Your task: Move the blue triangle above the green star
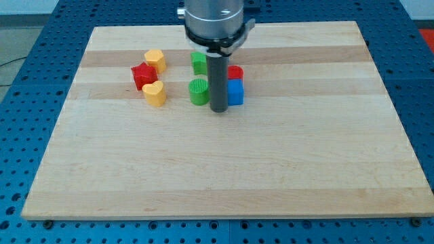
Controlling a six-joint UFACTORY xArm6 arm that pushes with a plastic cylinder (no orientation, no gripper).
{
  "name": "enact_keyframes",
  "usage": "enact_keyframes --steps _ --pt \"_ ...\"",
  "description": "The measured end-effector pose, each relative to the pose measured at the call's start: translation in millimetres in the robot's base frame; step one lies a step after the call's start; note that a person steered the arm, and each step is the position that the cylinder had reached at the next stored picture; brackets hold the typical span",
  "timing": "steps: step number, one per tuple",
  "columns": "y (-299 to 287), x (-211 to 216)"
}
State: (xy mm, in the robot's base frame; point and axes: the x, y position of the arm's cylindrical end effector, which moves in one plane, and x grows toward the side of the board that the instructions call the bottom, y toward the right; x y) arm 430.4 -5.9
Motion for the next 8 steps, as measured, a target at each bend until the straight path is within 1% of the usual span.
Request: enact_keyframes --steps 1,2,3,5,6,7,8 --pt "11.6 -36.9" --pt "-2.6 -91.4" --pt "-4.4 -101.8" --pt "23.4 -126.5" --pt "-20.0 -118.8" --pt "-42.8 -119.2" --pt "-12.0 -126.5"
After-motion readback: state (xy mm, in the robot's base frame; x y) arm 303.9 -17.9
